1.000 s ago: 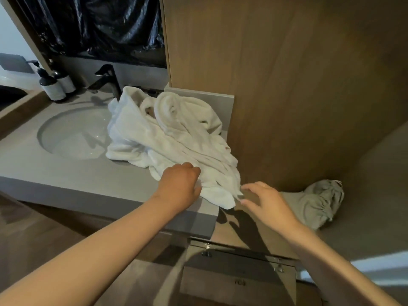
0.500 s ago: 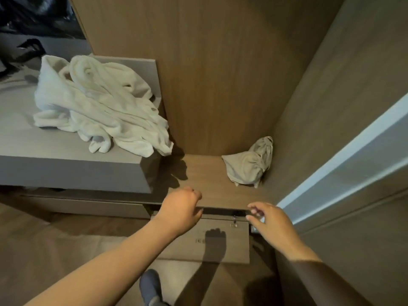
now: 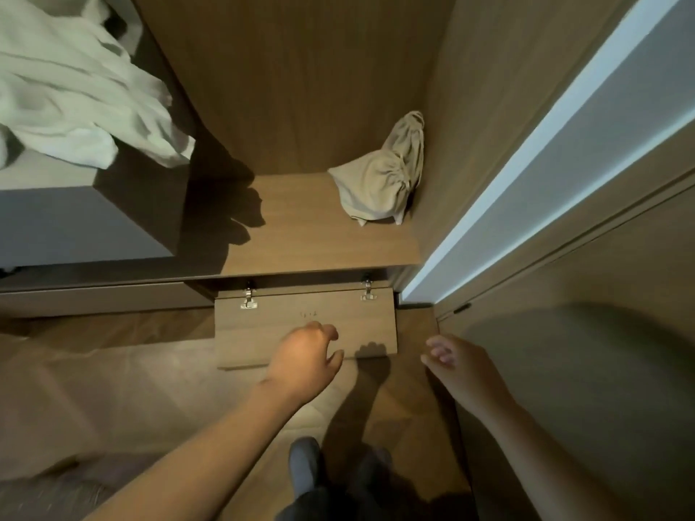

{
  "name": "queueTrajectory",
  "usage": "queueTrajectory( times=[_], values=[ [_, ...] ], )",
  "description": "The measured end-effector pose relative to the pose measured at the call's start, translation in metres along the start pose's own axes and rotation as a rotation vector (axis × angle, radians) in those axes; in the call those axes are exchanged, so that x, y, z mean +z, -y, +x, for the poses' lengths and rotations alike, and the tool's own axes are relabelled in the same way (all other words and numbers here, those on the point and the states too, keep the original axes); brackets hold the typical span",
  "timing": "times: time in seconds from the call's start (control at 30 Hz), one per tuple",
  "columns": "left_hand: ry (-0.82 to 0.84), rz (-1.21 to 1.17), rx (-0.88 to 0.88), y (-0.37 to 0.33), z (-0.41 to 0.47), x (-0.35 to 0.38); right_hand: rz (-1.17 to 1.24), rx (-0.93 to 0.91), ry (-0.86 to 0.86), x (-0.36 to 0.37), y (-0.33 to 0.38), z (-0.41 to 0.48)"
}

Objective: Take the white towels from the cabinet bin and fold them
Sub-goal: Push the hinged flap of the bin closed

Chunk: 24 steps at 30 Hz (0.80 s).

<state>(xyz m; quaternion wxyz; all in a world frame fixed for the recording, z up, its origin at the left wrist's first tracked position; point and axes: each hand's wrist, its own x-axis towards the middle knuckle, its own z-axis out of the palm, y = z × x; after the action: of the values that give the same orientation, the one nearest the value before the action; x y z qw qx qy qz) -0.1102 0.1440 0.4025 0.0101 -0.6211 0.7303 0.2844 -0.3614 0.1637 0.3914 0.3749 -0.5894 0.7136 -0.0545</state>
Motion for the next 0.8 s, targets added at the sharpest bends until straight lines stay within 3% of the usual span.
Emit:
queueTrajectory(
  times=[0.47,0.8],
  values=[
    [0.078,-0.131,-0.22,0.115,0.111,0.249,0.123,0.157,0.059,0.182,-0.159,0.156],
    [0.01,-0.08,-0.08,0.175,0.247,0.436,0.205,0.114,-0.071,0.319,-0.293,0.309]
  ],
)
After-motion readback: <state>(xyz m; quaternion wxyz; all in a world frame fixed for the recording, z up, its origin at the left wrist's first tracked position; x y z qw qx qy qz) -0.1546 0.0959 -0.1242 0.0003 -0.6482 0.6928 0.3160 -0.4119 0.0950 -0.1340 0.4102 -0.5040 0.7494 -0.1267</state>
